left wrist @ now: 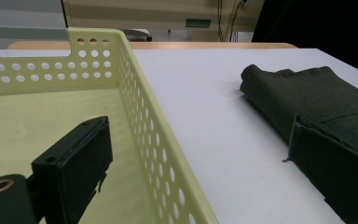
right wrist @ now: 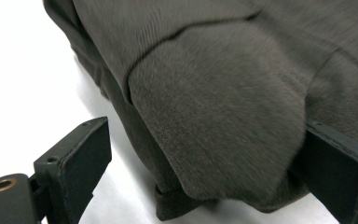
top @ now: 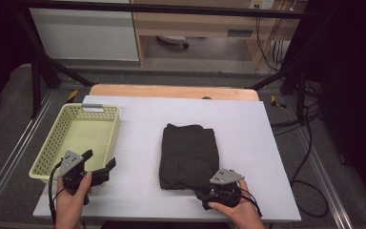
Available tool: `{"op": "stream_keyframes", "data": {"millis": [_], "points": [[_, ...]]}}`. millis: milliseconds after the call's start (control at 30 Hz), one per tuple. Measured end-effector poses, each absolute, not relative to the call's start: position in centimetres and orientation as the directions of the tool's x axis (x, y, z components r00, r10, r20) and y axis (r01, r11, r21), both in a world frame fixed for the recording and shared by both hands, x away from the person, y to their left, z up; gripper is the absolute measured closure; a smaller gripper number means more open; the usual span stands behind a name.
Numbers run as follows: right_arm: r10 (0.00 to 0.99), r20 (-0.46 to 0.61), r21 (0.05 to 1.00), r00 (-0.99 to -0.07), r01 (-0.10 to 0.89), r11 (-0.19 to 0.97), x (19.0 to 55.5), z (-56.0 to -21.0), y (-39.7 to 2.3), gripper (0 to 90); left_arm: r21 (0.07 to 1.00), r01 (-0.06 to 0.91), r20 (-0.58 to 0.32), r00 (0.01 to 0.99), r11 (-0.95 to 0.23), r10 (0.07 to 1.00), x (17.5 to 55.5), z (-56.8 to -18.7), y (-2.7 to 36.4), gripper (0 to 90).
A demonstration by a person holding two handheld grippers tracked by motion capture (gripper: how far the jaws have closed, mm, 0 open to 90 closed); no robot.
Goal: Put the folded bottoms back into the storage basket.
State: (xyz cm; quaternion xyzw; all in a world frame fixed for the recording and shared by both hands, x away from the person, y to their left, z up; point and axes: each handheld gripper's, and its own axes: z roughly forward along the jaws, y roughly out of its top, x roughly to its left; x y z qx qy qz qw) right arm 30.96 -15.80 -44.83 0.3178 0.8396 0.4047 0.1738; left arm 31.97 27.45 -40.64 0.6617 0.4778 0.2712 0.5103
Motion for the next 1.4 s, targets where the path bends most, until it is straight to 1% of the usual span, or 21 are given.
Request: {"op": "stream_keyframes", "data": {"millis": [100, 233, 333, 467, 500, 533, 600, 633, 700, 833, 900, 1100, 1267, 1400], "points": [[0.673, -0.073, 0.776, -0.736, 0.383, 0.502, 31.0, -45.5, -15.5, 10.2, 0.934, 0.355, -0.128, 0.397, -0.024, 0.909, 32.0, -40.6, 27.4, 6.0], [0.681, -0.124, 0.761, -0.722, 0.371, 0.532, 30.9, -45.8, -15.3, 17.4, 0.935, 0.355, -0.128, 0.396, -0.023, 0.909, 31.9, -40.6, 27.4, 6.0], [0.683, -0.161, 0.752, -0.713, 0.360, 0.552, 30.9, -45.8, -15.3, 24.9, 0.934, 0.356, -0.128, 0.397, -0.023, 0.909, 31.9, -40.6, 27.4, 6.0], [0.683, -0.164, 0.750, -0.712, 0.360, 0.555, 31.1, -45.6, -15.4, 36.6, 0.934, 0.356, -0.130, 0.399, -0.023, 0.907, 31.9, -40.6, 27.3, 6.0], [0.683, -0.164, 0.750, -0.712, 0.360, 0.555, 31.1, -45.6, -15.4, 36.6, 0.934, 0.356, -0.130, 0.399, -0.023, 0.907, 31.9, -40.6, 27.3, 6.0], [0.681, -0.164, 0.754, -0.714, 0.354, 0.554, 31.1, -45.4, -15.5, 42.9, 0.934, 0.356, -0.131, 0.399, -0.022, 0.907, 31.9, -40.6, 27.3, 6.0], [0.678, -0.160, 0.762, -0.717, 0.347, 0.547, 31.1, -45.3, -15.7, 49.5, 0.934, 0.358, -0.133, 0.402, -0.021, 0.906, 31.9, -40.6, 27.3, 6.0], [0.678, -0.160, 0.762, -0.717, 0.347, 0.547, 31.1, -45.3, -15.7, 49.5, 0.934, 0.358, -0.133, 0.403, -0.022, 0.906, 31.9, -40.6, 27.3, 6.0], [0.678, -0.152, 0.771, -0.719, 0.344, 0.536, 31.0, -45.0, -15.8, 56.8, 0.933, 0.359, -0.134, 0.405, -0.023, 0.904, 31.8, -40.5, 27.3, 6.0], [0.671, -0.152, 0.775, -0.725, 0.334, 0.536, 31.0, -44.8, -16.0, 60.0, 0.933, 0.359, -0.137, 0.410, -0.022, 0.902, 31.8, -40.5, 27.3, 6.0], [0.671, -0.149, 0.778, -0.727, 0.332, 0.533, 30.9, -44.6, -16.1, 60.7, 0.934, 0.358, -0.140, 0.413, -0.019, 0.900, 31.6, -40.4, 27.3, 5.9], [0.663, -0.133, 0.776, -0.737, 0.339, 0.532, 30.0, -44.3, -16.6, 60.7, 0.938, 0.343, -0.109, 0.429, -0.050, 0.897, 31.0, -39.6, 26.7, 5.7], [0.653, -0.132, 0.771, -0.746, 0.336, 0.540, 29.2, -44.1, -17.1, 60.5, 0.942, 0.330, -0.101, 0.455, -0.062, 0.885, 30.8, -38.6, 25.2, 5.7], [0.649, -0.131, 0.768, -0.750, 0.337, 0.544, 29.1, -44.2, -17.2, 59.7, 0.938, 0.332, -0.080, 0.482, -0.097, 0.873, 31.7, -38.2, 23.4, 5.7]]}}
